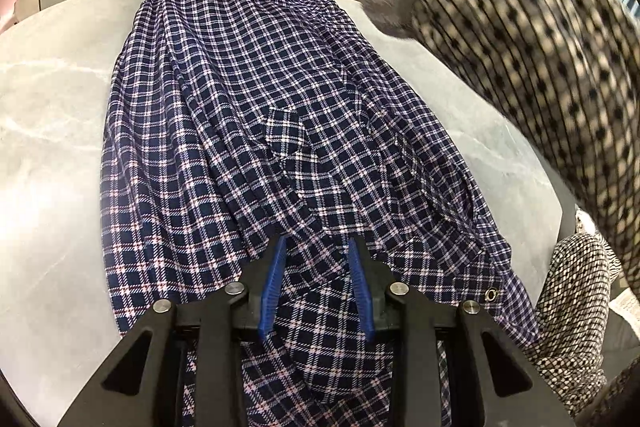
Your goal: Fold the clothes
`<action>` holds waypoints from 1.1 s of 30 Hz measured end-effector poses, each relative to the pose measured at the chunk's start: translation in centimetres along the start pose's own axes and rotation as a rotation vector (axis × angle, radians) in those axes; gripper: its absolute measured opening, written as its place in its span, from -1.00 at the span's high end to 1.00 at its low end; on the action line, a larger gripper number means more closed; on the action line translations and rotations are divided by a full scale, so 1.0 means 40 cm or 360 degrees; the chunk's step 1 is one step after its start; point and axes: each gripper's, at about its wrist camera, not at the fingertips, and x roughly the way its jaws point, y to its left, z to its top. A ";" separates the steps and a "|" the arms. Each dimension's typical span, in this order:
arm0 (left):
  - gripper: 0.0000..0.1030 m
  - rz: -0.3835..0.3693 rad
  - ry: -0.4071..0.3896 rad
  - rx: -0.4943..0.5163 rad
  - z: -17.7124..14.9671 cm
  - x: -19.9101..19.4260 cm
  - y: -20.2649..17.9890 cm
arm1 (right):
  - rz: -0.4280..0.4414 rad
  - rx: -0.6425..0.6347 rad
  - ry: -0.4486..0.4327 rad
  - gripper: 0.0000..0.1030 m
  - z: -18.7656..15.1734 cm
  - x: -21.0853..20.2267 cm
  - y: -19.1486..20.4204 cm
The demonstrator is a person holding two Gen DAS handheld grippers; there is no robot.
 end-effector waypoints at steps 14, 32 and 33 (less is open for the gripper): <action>0.37 0.0052 -0.0010 -0.0051 0.058 0.065 -0.011 | 0.0153 0.0322 0.0302 -0.32 0.019 0.207 -0.087; 0.34 0.0149 -0.0030 0.0072 0.018 0.064 -0.087 | -0.0515 -0.0488 0.0460 0.91 -0.053 0.068 0.118; 0.34 0.0147 -0.0028 0.0071 0.013 0.049 -0.085 | -0.0537 -0.0467 0.0406 0.92 -0.055 0.040 0.117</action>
